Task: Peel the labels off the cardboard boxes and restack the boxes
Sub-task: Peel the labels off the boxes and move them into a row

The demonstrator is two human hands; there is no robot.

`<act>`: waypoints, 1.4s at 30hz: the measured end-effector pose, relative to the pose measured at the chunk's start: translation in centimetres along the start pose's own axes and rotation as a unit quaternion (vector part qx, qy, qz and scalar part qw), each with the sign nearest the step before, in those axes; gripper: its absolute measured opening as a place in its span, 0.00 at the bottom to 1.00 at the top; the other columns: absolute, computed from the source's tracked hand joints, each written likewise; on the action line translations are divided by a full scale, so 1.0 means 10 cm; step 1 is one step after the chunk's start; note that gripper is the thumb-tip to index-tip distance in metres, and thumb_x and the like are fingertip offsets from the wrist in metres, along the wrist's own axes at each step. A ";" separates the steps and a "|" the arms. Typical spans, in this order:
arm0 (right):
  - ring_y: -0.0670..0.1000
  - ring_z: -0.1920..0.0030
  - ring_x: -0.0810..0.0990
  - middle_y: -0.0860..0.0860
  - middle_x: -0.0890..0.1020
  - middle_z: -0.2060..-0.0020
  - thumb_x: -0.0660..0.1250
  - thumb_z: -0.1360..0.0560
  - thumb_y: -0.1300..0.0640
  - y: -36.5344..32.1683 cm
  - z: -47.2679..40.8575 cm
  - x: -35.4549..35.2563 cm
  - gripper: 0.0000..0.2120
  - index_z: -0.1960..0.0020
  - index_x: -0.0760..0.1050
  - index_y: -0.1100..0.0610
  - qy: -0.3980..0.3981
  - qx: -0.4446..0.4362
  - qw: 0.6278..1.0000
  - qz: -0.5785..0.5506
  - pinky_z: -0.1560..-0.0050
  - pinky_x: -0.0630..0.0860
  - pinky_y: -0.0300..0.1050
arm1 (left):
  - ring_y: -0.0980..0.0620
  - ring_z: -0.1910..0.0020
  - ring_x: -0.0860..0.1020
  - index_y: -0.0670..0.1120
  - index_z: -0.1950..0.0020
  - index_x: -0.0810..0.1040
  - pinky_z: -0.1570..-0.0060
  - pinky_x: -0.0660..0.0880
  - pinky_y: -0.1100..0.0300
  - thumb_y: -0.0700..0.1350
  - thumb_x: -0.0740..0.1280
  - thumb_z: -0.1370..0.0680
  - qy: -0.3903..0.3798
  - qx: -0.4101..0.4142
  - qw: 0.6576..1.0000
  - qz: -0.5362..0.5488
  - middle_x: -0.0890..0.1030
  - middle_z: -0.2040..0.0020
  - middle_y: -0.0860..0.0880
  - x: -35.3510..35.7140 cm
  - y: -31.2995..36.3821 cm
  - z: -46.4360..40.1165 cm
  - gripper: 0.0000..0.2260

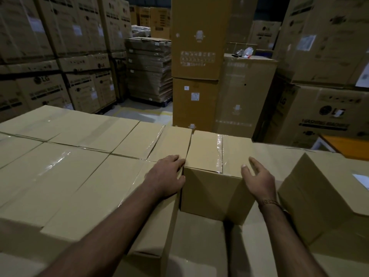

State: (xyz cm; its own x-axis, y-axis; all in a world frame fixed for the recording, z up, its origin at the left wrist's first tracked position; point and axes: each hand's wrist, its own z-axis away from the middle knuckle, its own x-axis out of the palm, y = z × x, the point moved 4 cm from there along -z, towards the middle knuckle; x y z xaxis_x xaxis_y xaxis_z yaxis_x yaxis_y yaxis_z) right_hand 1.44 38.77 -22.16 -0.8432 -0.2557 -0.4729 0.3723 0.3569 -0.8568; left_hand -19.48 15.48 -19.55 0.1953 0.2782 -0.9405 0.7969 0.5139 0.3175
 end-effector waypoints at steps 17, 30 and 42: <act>0.60 0.25 0.72 0.56 0.72 0.23 0.64 0.16 0.40 0.03 -0.14 0.01 0.29 0.18 0.67 0.49 -0.057 -0.007 0.996 0.070 0.28 0.72 0.59 | 0.46 0.21 0.65 0.55 0.19 0.65 0.25 0.69 0.41 0.58 0.65 0.20 -0.007 0.002 1.000 0.005 0.65 0.18 0.50 0.01 -0.02 -0.01 0.30; 0.54 0.32 0.76 0.51 0.77 0.31 0.66 0.16 0.46 -0.25 0.68 -0.64 0.20 0.27 0.75 0.51 0.087 -0.078 0.989 0.095 0.34 0.78 0.58 | 0.54 0.36 0.77 0.53 0.27 0.77 0.43 0.78 0.53 0.53 0.66 0.16 0.196 0.019 0.954 0.226 0.79 0.31 0.52 -0.38 0.45 0.46 0.17; 0.56 0.40 0.80 0.54 0.82 0.41 0.69 0.20 0.56 0.37 0.99 -2.16 0.13 0.37 0.81 0.54 0.138 -0.043 0.983 0.117 0.37 0.78 0.52 | 0.52 0.32 0.76 0.55 0.27 0.77 0.35 0.77 0.47 0.54 0.67 0.17 0.115 0.114 0.960 0.227 0.79 0.31 0.54 0.19 2.24 0.81 0.18</act>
State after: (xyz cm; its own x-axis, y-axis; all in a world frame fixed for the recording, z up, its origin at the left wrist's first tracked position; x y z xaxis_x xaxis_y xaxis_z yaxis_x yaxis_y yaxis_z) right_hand 24.88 36.73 -17.12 -0.8153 0.0917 -0.5718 0.5453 0.4538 -0.7048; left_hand 3.38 21.01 -15.24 0.4421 0.6170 -0.6510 0.7685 0.1137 0.6296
